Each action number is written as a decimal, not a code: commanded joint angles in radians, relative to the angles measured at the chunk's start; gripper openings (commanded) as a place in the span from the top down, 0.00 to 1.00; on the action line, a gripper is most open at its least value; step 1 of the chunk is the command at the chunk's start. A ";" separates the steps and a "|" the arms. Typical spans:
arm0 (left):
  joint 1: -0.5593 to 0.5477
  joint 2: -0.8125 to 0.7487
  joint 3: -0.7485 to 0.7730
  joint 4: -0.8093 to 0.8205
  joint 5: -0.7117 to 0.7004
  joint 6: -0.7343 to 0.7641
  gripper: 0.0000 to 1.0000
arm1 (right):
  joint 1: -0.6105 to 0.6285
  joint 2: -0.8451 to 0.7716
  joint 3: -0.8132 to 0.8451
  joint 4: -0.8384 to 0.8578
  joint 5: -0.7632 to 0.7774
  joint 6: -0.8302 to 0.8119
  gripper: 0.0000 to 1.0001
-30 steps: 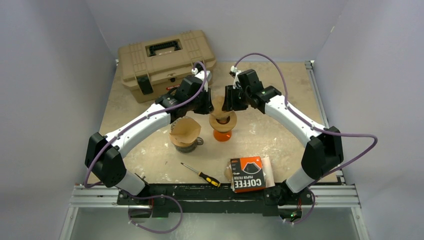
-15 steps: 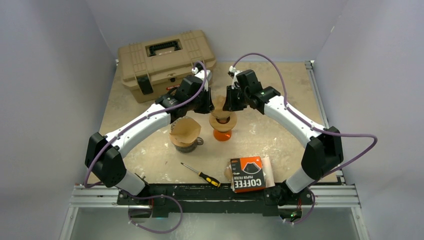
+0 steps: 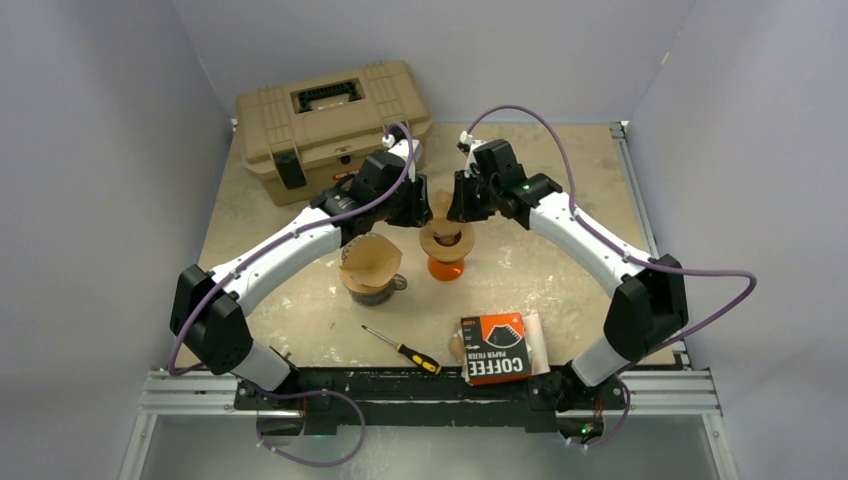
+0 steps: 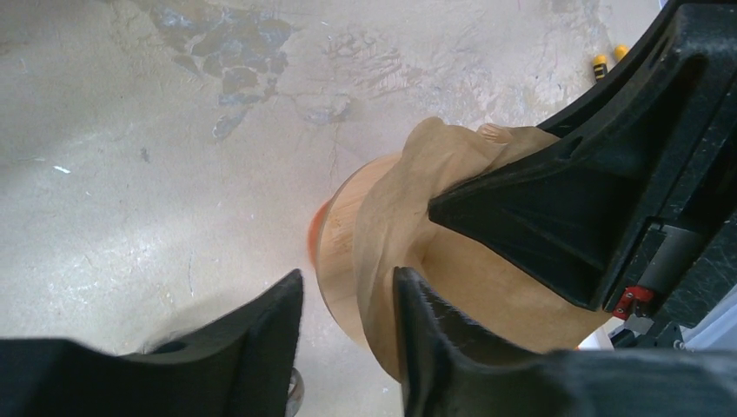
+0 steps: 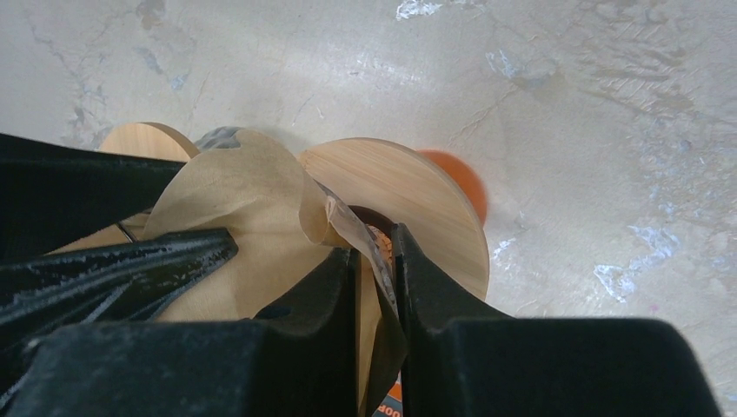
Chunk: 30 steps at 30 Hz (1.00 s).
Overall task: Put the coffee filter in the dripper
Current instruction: Place the coffee filter in the coffee dripper.
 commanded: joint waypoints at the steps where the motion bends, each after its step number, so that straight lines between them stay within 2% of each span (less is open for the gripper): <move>1: 0.008 -0.035 0.025 0.008 -0.014 0.010 0.53 | -0.003 -0.052 0.002 0.001 0.041 -0.025 0.79; 7: 0.008 -0.045 0.030 0.010 -0.013 0.010 0.41 | -0.003 -0.082 0.010 -0.014 0.000 -0.020 0.56; 14: 0.008 -0.037 0.033 0.021 -0.008 0.008 0.36 | -0.006 -0.113 0.028 -0.037 -0.014 0.009 0.44; 19: 0.011 -0.029 0.048 0.027 -0.004 0.014 0.38 | -0.013 -0.121 0.040 -0.054 -0.018 0.012 0.42; 25: 0.021 -0.020 0.053 0.023 -0.003 0.017 0.52 | -0.018 -0.123 0.052 -0.079 0.018 0.010 0.45; 30: 0.030 -0.030 0.046 0.020 -0.010 0.017 0.59 | -0.028 -0.135 0.047 -0.090 0.027 0.008 0.49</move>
